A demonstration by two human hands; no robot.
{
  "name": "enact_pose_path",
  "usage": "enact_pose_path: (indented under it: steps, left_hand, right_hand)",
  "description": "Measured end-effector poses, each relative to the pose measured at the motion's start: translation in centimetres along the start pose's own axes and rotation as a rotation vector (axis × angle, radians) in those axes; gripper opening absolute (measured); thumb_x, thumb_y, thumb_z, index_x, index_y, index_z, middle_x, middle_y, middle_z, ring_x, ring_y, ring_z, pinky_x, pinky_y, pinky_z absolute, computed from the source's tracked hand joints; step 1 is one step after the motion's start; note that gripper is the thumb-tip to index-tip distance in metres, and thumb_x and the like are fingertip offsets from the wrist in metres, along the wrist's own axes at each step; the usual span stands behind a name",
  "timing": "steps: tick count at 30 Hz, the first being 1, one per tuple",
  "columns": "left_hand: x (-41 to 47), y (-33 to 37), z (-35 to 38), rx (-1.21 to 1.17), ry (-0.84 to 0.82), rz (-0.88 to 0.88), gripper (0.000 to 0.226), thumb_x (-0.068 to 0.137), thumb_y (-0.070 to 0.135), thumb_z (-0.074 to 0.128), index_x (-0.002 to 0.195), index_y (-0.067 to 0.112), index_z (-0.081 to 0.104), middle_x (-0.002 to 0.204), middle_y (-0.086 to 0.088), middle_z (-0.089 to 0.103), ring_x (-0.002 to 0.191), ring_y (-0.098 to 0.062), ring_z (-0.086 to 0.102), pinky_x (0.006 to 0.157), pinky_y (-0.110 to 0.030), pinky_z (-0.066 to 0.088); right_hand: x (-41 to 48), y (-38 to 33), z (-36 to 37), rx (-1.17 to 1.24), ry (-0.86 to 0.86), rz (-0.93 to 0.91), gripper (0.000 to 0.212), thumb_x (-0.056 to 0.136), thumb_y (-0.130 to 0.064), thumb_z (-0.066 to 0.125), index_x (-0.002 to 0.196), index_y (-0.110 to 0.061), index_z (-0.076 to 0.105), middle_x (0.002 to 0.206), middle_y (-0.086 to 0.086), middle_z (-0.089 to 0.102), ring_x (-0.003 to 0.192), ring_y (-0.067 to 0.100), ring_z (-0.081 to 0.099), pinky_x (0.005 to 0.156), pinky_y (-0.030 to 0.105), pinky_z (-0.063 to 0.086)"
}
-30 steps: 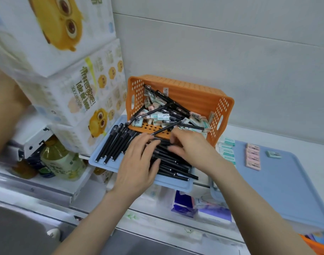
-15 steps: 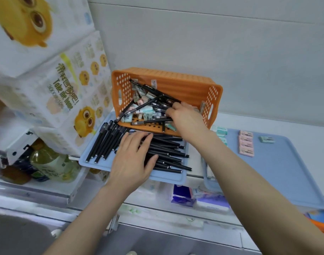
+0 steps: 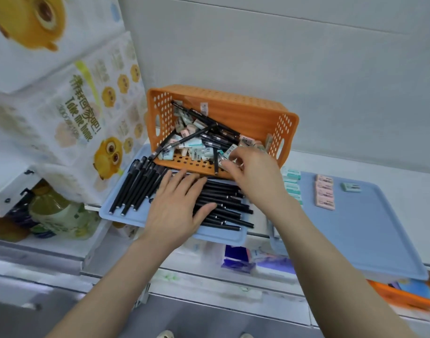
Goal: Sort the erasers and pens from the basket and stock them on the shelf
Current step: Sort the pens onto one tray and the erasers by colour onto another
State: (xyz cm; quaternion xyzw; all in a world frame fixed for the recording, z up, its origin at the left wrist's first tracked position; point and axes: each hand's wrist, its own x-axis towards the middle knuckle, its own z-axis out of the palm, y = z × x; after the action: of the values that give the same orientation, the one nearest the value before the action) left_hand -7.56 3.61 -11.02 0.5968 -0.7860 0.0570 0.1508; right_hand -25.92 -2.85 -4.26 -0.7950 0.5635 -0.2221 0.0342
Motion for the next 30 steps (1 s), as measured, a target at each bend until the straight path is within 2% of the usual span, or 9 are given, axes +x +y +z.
enact_pose_path:
  steps: [2,5,8,11,17,20,23,28,30]
  left_hand:
    - [-0.1,0.0,0.2,0.002,-0.001,0.007,0.063,0.099,0.057,0.027,0.134,0.014,0.057,0.137,-0.007,0.056,0.137,-0.028,0.039,0.117,-0.047,0.021]
    - [-0.1,-0.1,0.2,0.043,-0.033,0.003,0.065,0.099,0.057,0.021,0.138,0.015,0.053,0.140,-0.007,0.053,0.137,-0.030,0.038,0.118,-0.047,0.019]
    - [0.1,-0.2,0.1,0.067,-0.058,0.017,0.068,0.099,0.059,0.017,0.141,0.015,0.048,0.143,-0.007,0.051,0.138,-0.030,0.037,0.118,-0.048,0.018]
    - [0.2,-0.6,0.2,0.052,-0.061,0.040,0.068,0.099,0.059,0.017,0.144,0.015,0.044,0.145,-0.007,0.049,0.139,-0.029,0.037,0.116,-0.048,0.025]
    - [0.5,-0.9,0.4,0.049,-0.082,0.036,0.067,0.099,0.057,0.016,0.149,0.017,0.035,0.148,-0.006,0.044,0.141,-0.030,0.033,0.115,-0.050,0.027]
    - [0.7,-1.0,0.3,0.040,-0.077,0.044,0.067,0.098,0.058,0.020,0.145,0.015,0.042,0.145,-0.009,0.047,0.139,-0.032,0.035,0.114,-0.050,0.028]
    - [0.4,-1.1,0.1,0.034,-0.063,0.060,0.069,0.098,0.059,0.022,0.139,0.012,0.051,0.141,-0.011,0.052,0.137,-0.031,0.039,0.115,-0.051,0.027]
    - [0.2,-1.6,0.1,0.008,-0.060,0.071,0.071,0.097,0.060,0.021,0.135,0.011,0.055,0.141,-0.011,0.052,0.137,-0.029,0.040,0.116,-0.049,0.026]
    - [0.3,-1.7,0.0,-0.007,-0.065,0.085,0.071,0.097,0.060,0.022,0.134,0.011,0.056,0.140,-0.011,0.053,0.136,-0.029,0.041,0.115,-0.049,0.029]
  right_hand:
    - [1.3,-0.4,0.8,-0.057,0.008,0.118,0.041,0.091,-0.052,0.057,0.101,-0.013,0.065,0.094,0.005,0.066,0.090,0.024,0.062,0.066,0.031,0.042]
    - [2.3,-1.0,1.9,-0.128,-0.174,0.211,0.045,0.087,-0.057,0.060,0.089,-0.012,0.064,0.081,0.005,0.063,0.083,0.026,0.063,0.064,0.031,0.046]
    - [3.0,-0.4,1.9,-0.102,-0.242,0.254,0.028,0.088,-0.040,0.065,0.089,-0.013,0.068,0.086,0.005,0.068,0.082,0.025,0.064,0.068,0.032,0.052]
    - [3.2,0.5,1.4,-0.119,-0.313,0.280,0.013,0.082,-0.026,0.070,0.091,-0.016,0.070,0.094,0.005,0.069,0.087,0.024,0.064,0.070,0.032,0.052]
    - [4.1,-1.3,0.0,-0.103,-0.053,0.248,0.020,0.092,-0.034,0.060,0.103,-0.019,0.066,0.090,0.005,0.069,0.086,0.026,0.064,0.078,0.036,0.048]
    - [5.3,-2.7,1.1,-0.163,-0.246,0.265,0.036,0.084,-0.049,0.067,0.087,-0.013,0.063,0.081,0.002,0.064,0.077,0.022,0.061,0.062,0.031,0.044]
    - [5.6,-2.6,1.6,-0.126,-0.395,0.315,0.037,0.079,-0.044,0.072,0.070,-0.014,0.054,0.066,0.001,0.057,0.066,0.021,0.059,0.050,0.027,0.038]
    - [4.0,-0.9,-2.5,-0.095,-0.354,0.366,0.022,0.083,-0.032,0.069,0.079,-0.011,0.073,0.077,0.005,0.068,0.078,0.021,0.063,0.073,0.032,0.052]
    - [3.4,-0.6,-4.0,-0.105,-0.305,0.356,0.021,0.086,-0.030,0.067,0.072,-0.015,0.070,0.073,0.005,0.066,0.075,0.022,0.062,0.065,0.035,0.053]
